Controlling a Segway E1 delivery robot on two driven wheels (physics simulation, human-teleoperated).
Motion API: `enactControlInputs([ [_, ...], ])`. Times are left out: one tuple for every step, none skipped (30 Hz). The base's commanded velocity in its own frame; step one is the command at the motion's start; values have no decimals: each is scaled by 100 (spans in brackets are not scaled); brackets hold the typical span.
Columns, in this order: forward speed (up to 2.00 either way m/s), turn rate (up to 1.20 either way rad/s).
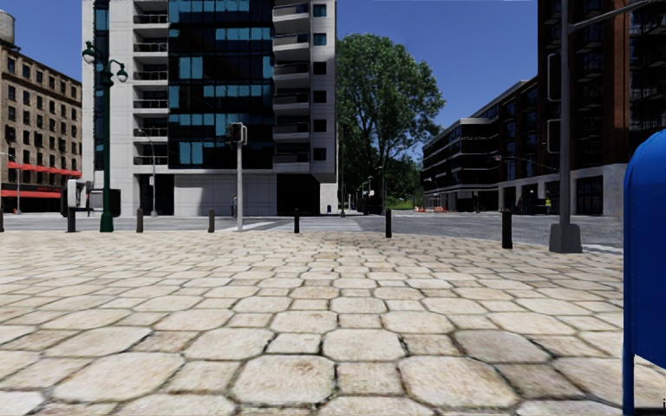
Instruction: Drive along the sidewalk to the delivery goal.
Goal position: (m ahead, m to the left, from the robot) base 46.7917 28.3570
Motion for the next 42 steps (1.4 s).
enactControlInputs([
  [192,0],
  [192,0],
  [192,0],
  [192,0],
  [192,0],
  [192,0],
  [192,0],
  [192,0],
  [192,0],
  [192,0],
  [192,0],
  [192,0],
  [192,0],
  [192,0],
  [192,0],
  [192,0],
  [192,0],
  [192,0],
  [192,0],
  [192,0],
  [192,0],
  [192,0],
  [192,0],
  [192,0],
  [192,0],
  [192,0],
  [192,0],
  [192,0],
  [192,0],
  [192,0],
  [192,0],
  [192,0],
  [192,0],
  [192,0],
  [192,0],
  [192,0],
  [192,0],
  [192,0],
  [192,0],
  [192,0],
  [192,0],
  [192,0],
])
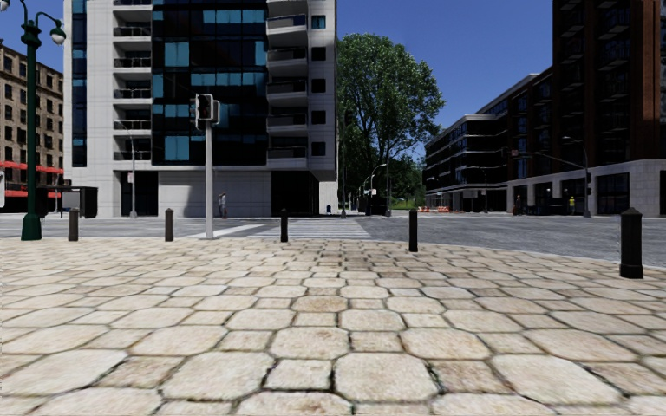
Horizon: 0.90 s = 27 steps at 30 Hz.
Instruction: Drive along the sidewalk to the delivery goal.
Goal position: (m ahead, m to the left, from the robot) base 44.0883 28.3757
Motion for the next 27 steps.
enactControlInputs([
  [192,0],
  [192,0],
  [192,0],
  [192,0],
  [192,0],
  [192,0],
  [192,0],
  [192,0],
  [192,0],
  [192,0],
  [192,0],
  [192,0],
  [192,0],
  [192,0],
  [192,0],
  [192,0],
  [192,0],
  [192,0],
  [192,0],
  [192,0],
  [192,0],
  [192,0],
  [192,0],
  [192,0],
  [192,0],
  [192,0],
  [192,0],
])
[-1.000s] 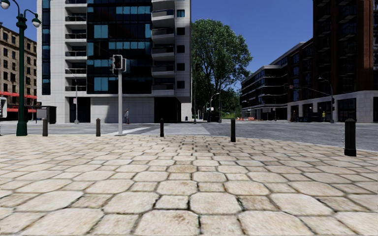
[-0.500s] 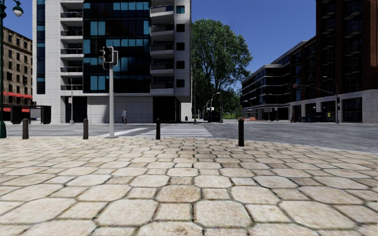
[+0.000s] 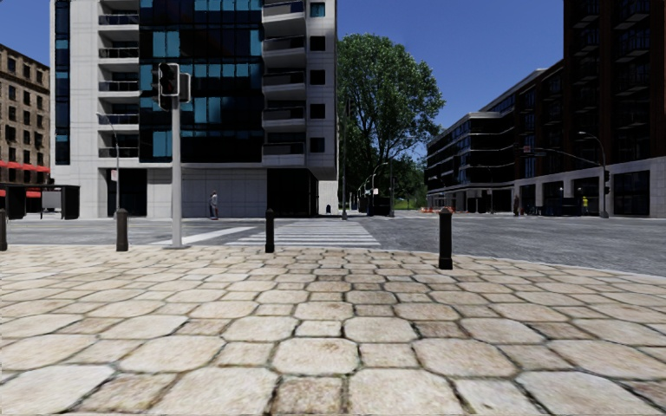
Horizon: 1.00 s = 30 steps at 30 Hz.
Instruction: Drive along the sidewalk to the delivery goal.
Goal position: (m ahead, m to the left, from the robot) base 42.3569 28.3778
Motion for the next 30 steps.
enactControlInputs([
  [192,0],
  [192,0],
  [192,0],
  [192,0],
  [192,0],
  [192,0],
  [192,0],
  [192,0],
  [192,0],
  [192,0],
  [192,0],
  [192,0],
  [192,0],
  [192,0],
  [192,0],
  [192,0],
  [192,0],
  [192,0],
  [192,0],
  [192,0],
  [192,0],
  [192,0],
  [192,0],
  [192,0],
  [192,0],
  [192,0],
  [192,0],
  [192,0],
  [192,0],
  [192,0],
])
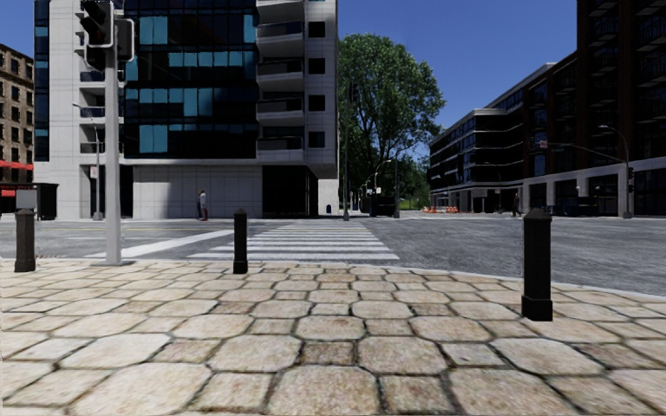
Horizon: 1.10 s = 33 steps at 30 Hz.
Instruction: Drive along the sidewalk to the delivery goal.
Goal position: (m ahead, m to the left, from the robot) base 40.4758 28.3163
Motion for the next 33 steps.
enactControlInputs([
  [192,0],
  [192,0],
  [192,0],
  [192,0],
  [192,0],
  [192,0],
  [192,0],
  [192,0],
  [192,0],
  [192,0],
  [192,0],
  [192,0],
  [192,0],
  [192,0],
  [192,0],
  [192,0],
  [192,0],
  [192,0],
  [192,0],
  [192,0],
  [192,0],
  [192,0],
  [192,0],
  [192,0],
  [192,0],
  [192,0],
  [192,0],
  [192,0],
  [192,0],
  [192,0],
  [192,0],
  [192,0],
  [192,0],
])
